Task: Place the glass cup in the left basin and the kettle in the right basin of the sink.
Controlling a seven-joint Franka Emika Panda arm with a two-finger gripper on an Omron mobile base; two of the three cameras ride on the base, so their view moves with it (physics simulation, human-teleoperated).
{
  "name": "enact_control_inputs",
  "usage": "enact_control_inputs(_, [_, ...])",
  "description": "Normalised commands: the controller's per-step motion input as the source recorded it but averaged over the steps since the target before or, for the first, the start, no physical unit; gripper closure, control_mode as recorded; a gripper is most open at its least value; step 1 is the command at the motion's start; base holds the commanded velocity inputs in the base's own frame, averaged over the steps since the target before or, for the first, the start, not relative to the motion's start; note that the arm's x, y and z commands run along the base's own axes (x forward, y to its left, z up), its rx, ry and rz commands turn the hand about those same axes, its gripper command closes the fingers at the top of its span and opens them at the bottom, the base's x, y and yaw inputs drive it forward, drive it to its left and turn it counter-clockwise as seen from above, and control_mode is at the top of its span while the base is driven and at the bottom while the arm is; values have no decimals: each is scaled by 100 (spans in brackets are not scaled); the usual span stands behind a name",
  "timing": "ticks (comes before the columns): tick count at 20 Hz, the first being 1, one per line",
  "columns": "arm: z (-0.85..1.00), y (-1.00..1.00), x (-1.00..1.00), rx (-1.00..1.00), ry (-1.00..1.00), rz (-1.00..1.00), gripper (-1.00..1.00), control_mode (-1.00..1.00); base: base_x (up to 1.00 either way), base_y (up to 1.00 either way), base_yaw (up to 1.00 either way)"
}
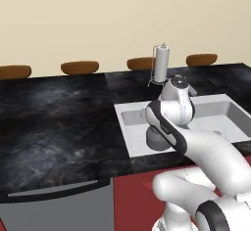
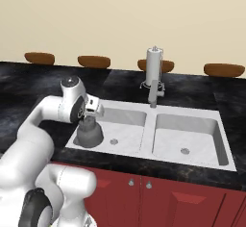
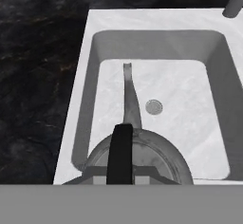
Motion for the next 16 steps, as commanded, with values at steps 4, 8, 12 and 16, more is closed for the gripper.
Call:
enact_control_inputs(4, [0,-64,1,-2,0,0,100,-100,0,0,0])
enact_control_inputs(8, [0,-63,6,-2,0,0,100,-100,0,0,0])
enact_control_inputs(12, [0,-68,10,-1,0,0,100,-100,0,0,0])
enact_control_inputs(16, [0,-67,5,-3,0,0,100,-100,0,0,0])
